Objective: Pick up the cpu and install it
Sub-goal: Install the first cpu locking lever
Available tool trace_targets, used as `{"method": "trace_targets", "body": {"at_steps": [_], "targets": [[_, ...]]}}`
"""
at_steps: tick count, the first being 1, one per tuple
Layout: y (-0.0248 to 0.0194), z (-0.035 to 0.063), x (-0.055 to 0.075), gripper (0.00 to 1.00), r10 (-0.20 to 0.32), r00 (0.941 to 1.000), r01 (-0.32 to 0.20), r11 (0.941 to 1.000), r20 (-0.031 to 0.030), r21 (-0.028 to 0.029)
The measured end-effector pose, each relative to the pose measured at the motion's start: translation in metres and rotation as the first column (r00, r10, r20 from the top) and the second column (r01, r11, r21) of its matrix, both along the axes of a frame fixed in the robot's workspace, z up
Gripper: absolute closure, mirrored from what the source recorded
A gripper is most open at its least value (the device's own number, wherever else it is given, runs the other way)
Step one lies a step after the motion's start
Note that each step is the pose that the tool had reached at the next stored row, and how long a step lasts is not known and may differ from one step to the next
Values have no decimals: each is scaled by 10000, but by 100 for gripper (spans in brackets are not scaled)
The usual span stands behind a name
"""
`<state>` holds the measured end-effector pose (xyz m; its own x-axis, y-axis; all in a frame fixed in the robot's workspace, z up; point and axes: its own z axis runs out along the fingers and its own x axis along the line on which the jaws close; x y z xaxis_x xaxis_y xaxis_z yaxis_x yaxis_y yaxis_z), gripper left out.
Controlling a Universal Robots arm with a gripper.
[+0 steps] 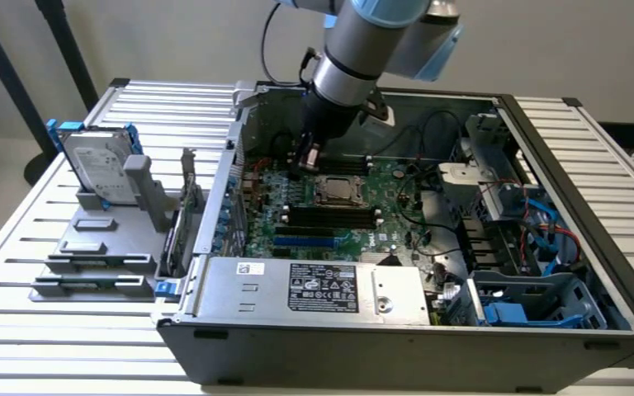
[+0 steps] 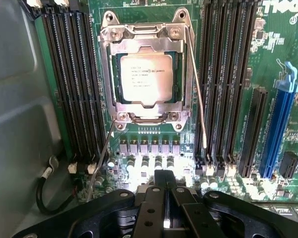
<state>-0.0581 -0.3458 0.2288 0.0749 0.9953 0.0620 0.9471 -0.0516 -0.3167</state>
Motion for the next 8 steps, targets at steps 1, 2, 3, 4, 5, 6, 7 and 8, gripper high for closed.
{"method": "trace_targets", "body": {"at_steps": [1,2,3,4,5,6,7,8], "targets": [[0,2,-7,89,-73,10000,73,10000,-1,5],[0,3,-14,89,-158,9999,158,9999,-1,11],[0,5,-19,89,-243,9997,243,9997,-2,16],[0,6,-25,89,-327,9995,327,9995,-2,23],[0,7,-30,89,-417,9991,417,9991,-2,31],[0,8,-35,89,-504,9987,504,9987,-3,39],[0,8,-40,89,-598,9982,598,9982,-2,45],[0,8,-44,89,-692,9976,692,9976,-3,49]]}}
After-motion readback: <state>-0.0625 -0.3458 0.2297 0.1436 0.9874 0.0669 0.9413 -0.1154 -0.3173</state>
